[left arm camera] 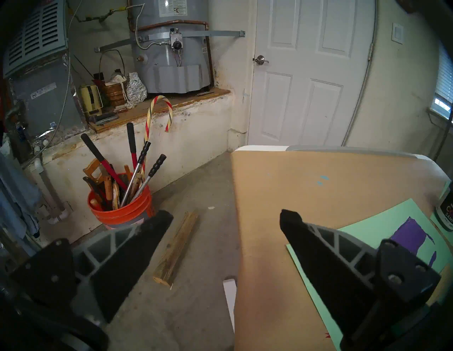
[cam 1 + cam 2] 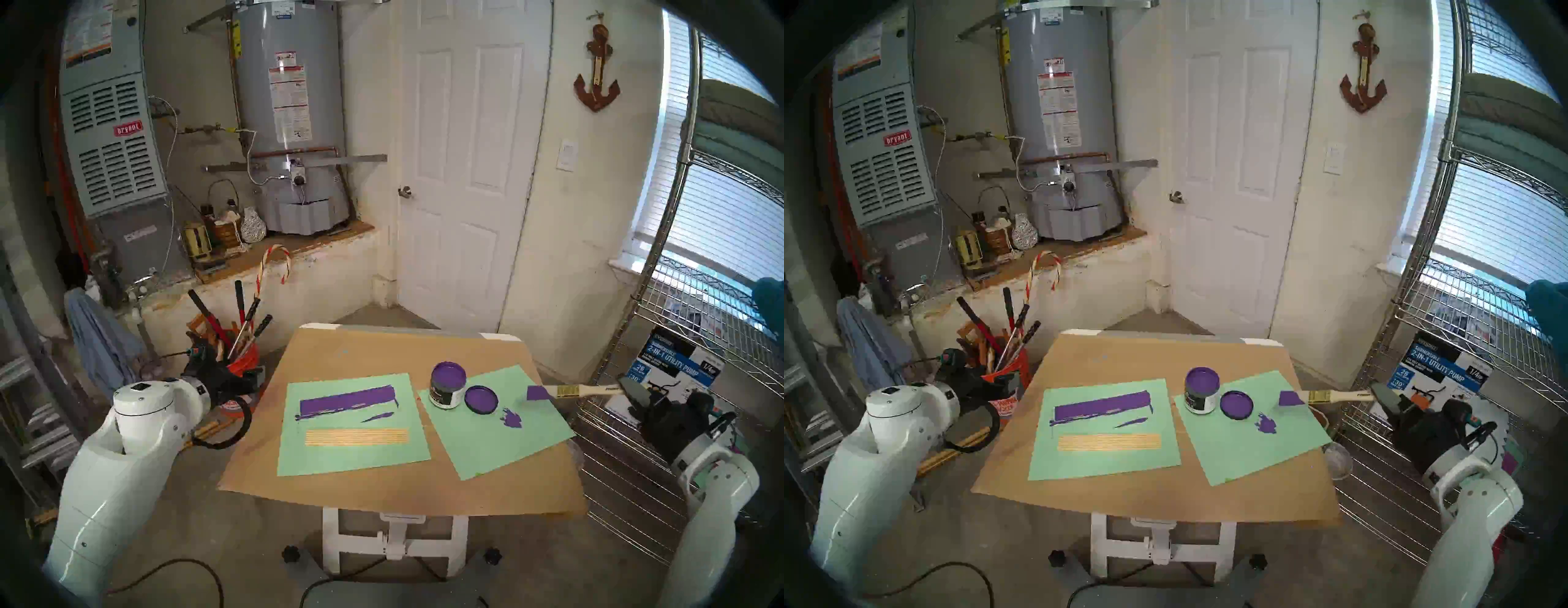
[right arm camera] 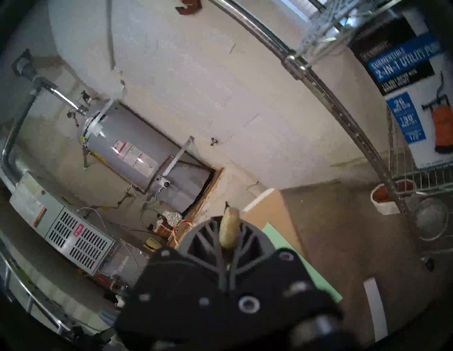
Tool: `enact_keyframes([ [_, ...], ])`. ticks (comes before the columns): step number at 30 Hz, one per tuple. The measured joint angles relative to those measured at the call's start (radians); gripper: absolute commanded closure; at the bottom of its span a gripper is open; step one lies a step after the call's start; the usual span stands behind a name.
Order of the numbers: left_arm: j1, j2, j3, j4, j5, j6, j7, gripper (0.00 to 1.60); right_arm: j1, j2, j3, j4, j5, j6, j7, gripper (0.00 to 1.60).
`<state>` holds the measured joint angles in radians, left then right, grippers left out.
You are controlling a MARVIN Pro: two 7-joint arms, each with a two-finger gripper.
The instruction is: Pick up brush, dip the brush into paint, and paint the wood
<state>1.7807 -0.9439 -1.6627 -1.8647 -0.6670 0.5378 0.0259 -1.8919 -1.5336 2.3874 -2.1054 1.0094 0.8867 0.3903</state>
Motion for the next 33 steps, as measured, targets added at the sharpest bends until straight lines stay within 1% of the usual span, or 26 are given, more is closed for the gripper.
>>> enact_keyframes([
  [5, 0.000, 0.000, 0.000, 0.000, 0.000, 0.000, 0.000, 0.00, 0.020, 0.026, 0.015, -0.061, 0.015, 0.054, -0.027, 1.60],
  [9, 0.000, 0.000, 0.000, 0.000, 0.000, 0.000, 0.000, 0.00, 0.039, 0.038, 0.000, -0.112, 0.029, 0.073, -0.068, 1.60],
  [12, 0.000, 0.000, 0.000, 0.000, 0.000, 0.000, 0.000, 0.00, 0.054, 0.047, -0.039, -0.150, 0.032, 0.076, -0.107, 1.60],
  [17, 0.000, 0.000, 0.000, 0.000, 0.000, 0.000, 0.000, 0.00, 0.083, 0.062, -0.121, -0.181, 0.030, 0.076, -0.178, 1.60],
  [27, 0.000, 0.000, 0.000, -0.001, 0.000, 0.000, 0.000, 0.00, 0.141, 0.099, -0.287, -0.188, 0.002, 0.076, -0.336, 1.60],
  [31, 0.000, 0.000, -0.001, -0.001, 0.000, 0.000, 0.000, 0.00, 0.153, 0.128, -0.341, -0.186, 0.009, 0.076, -0.400, 1.60],
  [33, 0.000, 0.000, -0.001, -0.001, 0.000, 0.000, 0.000, 0.00, 0.156, 0.141, -0.357, -0.185, 0.015, 0.076, -0.423, 1.60],
])
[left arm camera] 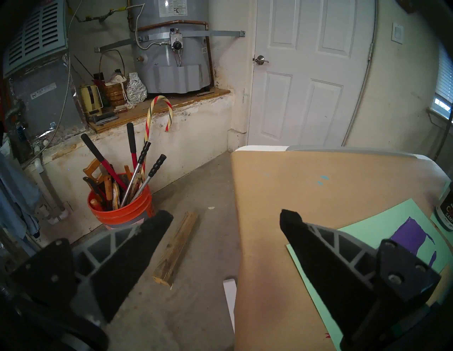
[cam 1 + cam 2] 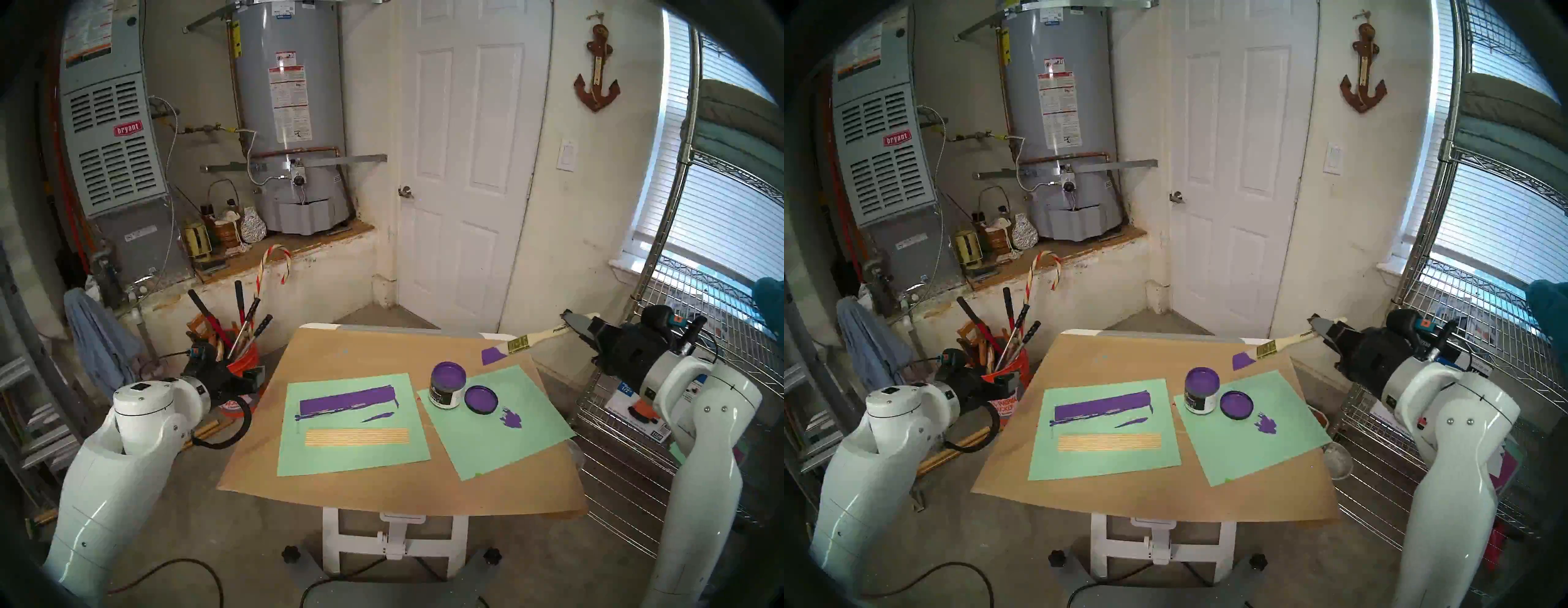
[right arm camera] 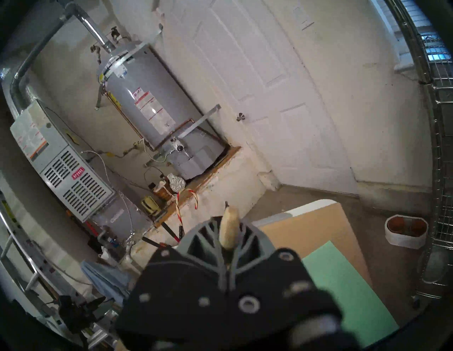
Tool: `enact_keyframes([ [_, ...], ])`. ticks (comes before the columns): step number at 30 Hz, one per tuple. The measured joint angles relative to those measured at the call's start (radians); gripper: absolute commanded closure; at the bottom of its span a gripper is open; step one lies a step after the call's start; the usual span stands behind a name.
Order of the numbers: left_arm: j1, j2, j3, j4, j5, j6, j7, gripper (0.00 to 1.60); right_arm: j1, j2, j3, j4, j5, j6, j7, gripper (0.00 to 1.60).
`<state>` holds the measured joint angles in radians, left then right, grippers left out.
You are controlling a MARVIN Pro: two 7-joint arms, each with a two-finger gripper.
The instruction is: Pick up brush, dip the brush into paint, and paint the wood
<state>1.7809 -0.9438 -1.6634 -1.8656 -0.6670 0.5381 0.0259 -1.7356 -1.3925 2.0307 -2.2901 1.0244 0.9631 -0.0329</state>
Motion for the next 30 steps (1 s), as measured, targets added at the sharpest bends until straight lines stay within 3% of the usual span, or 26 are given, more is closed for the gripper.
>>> enact_keyframes([
  [13, 0.000, 0.000, 0.000, 0.000, 0.000, 0.000, 0.000, 0.00, 0.012, 0.088, -0.095, 0.002, 0.071, 0.000, -0.139, 1.60],
  [30, 0.000, 0.000, 0.000, 0.000, 0.000, 0.000, 0.000, 0.00, 0.025, 0.143, -0.215, 0.041, 0.045, 0.000, -0.229, 1.60],
])
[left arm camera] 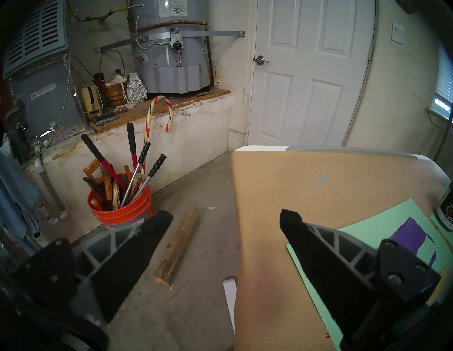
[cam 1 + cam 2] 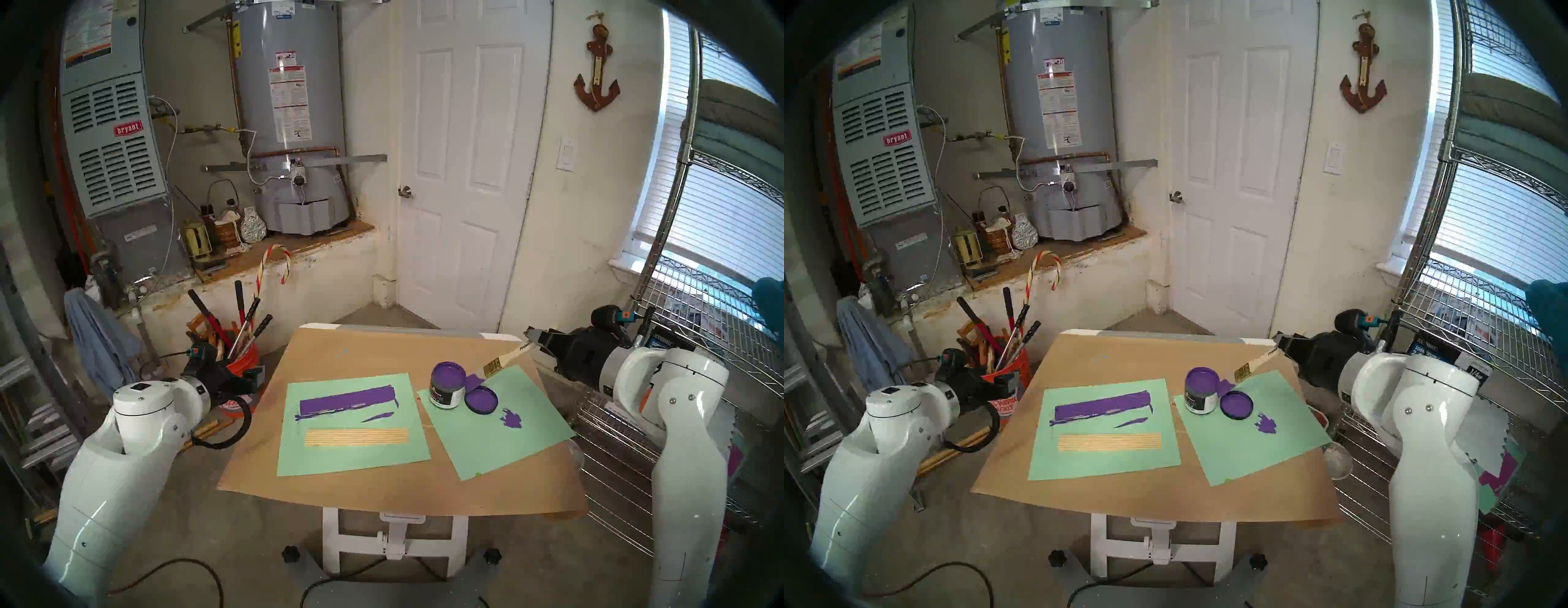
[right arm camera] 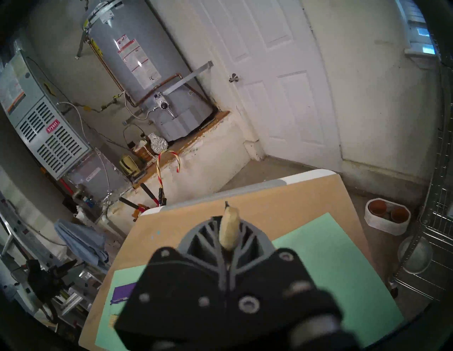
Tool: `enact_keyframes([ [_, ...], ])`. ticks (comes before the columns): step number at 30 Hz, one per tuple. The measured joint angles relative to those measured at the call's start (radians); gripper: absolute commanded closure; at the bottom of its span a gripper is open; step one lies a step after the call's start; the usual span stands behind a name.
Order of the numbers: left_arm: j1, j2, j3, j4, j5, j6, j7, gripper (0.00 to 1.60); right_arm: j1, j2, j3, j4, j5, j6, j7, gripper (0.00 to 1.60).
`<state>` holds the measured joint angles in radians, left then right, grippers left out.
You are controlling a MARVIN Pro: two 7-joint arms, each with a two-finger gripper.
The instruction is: Pick up brush, dip the brush into paint, and paint the wood
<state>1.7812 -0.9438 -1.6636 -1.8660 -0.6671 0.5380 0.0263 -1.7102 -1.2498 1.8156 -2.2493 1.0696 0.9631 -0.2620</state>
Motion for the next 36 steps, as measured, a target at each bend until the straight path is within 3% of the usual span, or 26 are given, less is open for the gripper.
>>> enact_keyframes([
  [21, 0.000, 0.000, 0.000, 0.000, 0.000, 0.000, 0.000, 0.00, 0.056, -0.052, -0.027, 0.014, 0.082, 0.000, -0.075, 1.60],
  [36, 0.000, 0.000, 0.000, 0.000, 0.000, 0.000, 0.000, 0.00, 0.100, -0.059, -0.120, 0.049, 0.028, -0.019, -0.129, 1.60],
])
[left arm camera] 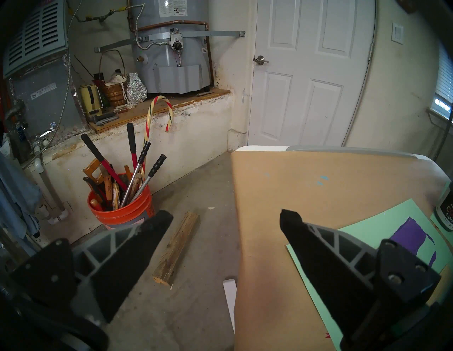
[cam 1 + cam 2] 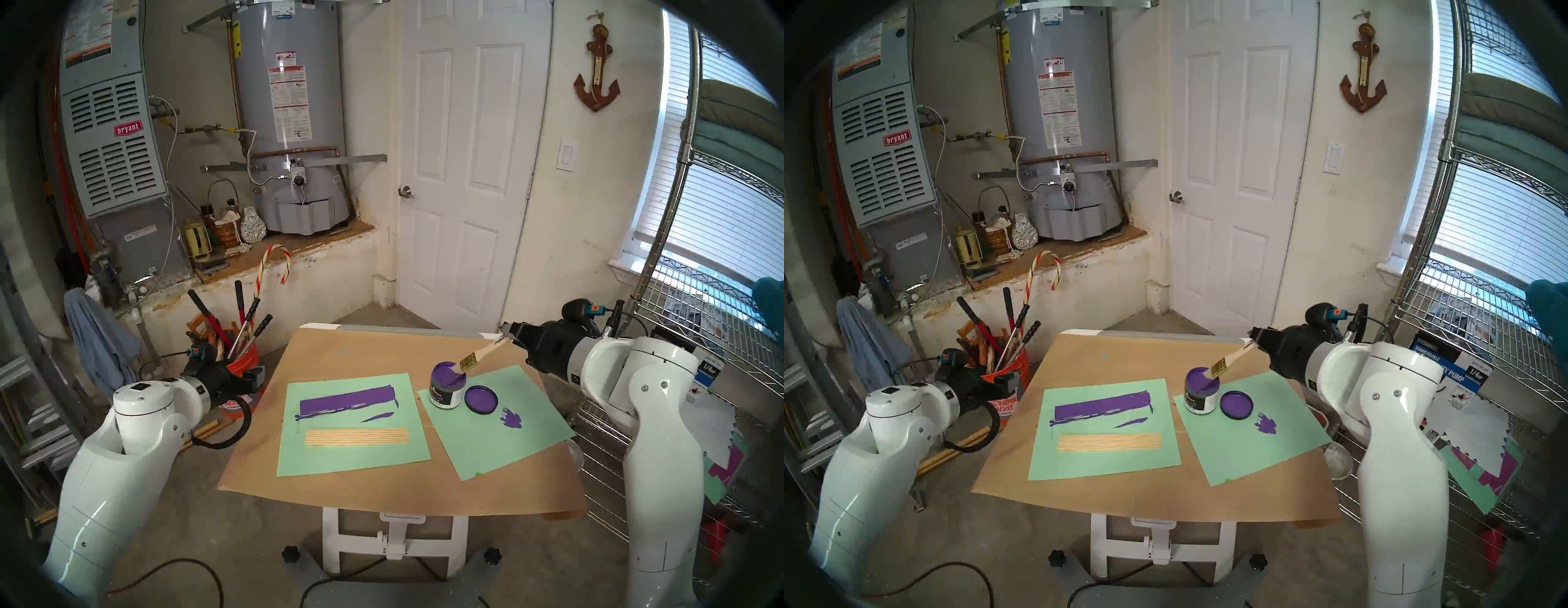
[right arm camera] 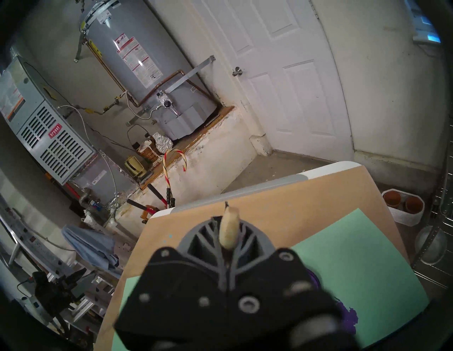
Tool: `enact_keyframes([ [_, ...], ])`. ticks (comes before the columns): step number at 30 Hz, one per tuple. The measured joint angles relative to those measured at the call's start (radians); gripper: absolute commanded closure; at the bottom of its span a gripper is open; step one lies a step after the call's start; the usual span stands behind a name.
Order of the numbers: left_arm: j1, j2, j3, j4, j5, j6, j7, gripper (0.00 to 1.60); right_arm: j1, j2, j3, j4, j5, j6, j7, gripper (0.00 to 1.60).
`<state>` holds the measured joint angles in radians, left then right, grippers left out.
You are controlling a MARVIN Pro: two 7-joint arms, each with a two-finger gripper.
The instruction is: Pick up brush, dip the brush into paint, and paint the wood
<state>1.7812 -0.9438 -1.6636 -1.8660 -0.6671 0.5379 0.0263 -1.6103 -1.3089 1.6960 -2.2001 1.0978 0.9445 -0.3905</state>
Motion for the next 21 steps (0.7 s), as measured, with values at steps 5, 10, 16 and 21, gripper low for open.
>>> enact_keyframes([
  [5, 0.000, 0.000, 0.000, 0.000, 0.000, 0.000, 0.000, 0.00, 0.015, 0.000, -0.008, 0.011, -0.017, -0.005, -0.013, 1.60],
  [10, 0.000, 0.000, 0.000, 0.000, 0.000, 0.000, 0.000, 0.00, 0.025, -0.001, -0.014, 0.023, -0.033, -0.009, -0.031, 1.60],
  [16, 0.000, 0.000, 0.000, 0.000, 0.000, 0.000, 0.000, 0.00, 0.030, -0.004, -0.020, 0.033, -0.042, -0.011, -0.037, 1.60],
  [21, 0.000, 0.000, 0.000, 0.000, 0.000, 0.000, 0.000, 0.00, 0.029, -0.004, -0.027, 0.036, -0.046, -0.012, -0.027, 1.60],
])
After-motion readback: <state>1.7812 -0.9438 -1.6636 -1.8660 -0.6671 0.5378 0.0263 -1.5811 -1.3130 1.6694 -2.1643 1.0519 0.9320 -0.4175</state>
